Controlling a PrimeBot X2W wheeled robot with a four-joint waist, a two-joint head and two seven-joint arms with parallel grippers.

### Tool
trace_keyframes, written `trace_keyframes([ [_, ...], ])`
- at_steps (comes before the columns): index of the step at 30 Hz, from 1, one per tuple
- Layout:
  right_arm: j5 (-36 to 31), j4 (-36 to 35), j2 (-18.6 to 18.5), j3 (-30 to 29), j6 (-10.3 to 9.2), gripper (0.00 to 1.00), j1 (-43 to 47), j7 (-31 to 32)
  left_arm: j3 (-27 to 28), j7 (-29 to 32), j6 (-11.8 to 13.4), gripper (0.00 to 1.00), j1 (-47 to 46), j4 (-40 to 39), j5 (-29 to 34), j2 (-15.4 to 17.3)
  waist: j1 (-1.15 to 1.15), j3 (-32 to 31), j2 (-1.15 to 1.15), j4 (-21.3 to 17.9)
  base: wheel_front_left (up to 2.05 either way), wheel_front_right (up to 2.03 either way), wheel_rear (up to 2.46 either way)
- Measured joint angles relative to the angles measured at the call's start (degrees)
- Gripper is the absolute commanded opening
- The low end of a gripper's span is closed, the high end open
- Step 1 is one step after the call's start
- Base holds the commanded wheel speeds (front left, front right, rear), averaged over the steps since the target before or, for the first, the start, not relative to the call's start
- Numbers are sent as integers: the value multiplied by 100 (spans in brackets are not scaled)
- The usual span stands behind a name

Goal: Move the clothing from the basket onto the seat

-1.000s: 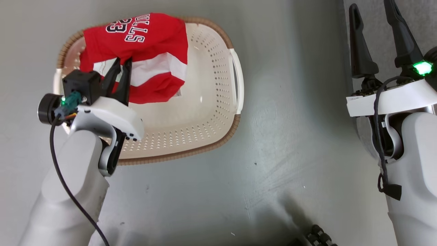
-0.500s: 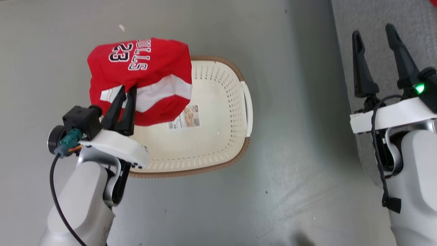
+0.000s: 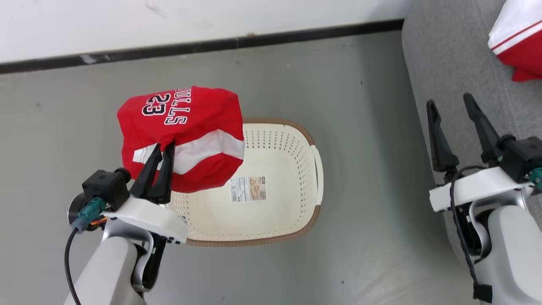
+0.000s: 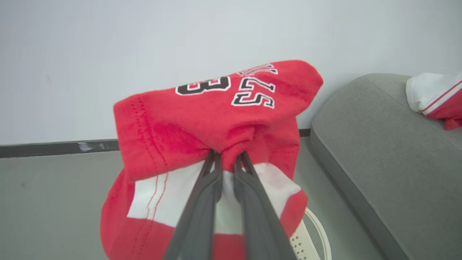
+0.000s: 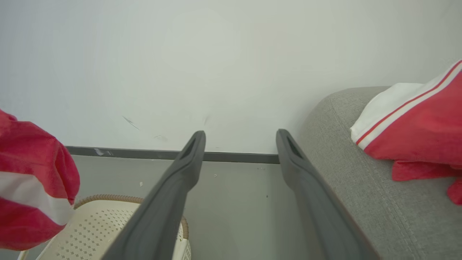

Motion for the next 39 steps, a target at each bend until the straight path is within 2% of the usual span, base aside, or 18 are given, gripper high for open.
trace_keyframes([
  [16, -55, 172, -112, 222, 0, 100, 797, 0, 47, 326, 223, 0, 964, -521, -241, 3, 0, -1384, 0, 291, 0, 0, 0],
  [29, -51, 238, -124, 913, 0, 100, 1194, 0, -172, 767, 355, 0, 1533, -1027, -240, 31, 0, -2145, 0, 508, 0, 0, 0],
  [34, -45, 244, -125, 1333, 0, 100, 1256, 0, -287, 916, 381, 0, 1651, -1288, -237, 48, 0, -2351, 0, 610, 0, 0, 0],
  [39, -42, 247, -113, 2148, 0, 100, 1253, 0, -444, 1115, 430, 0, 1716, -1501, -207, 54, 0, -2515, 0, 723, 0, 0, 0],
])
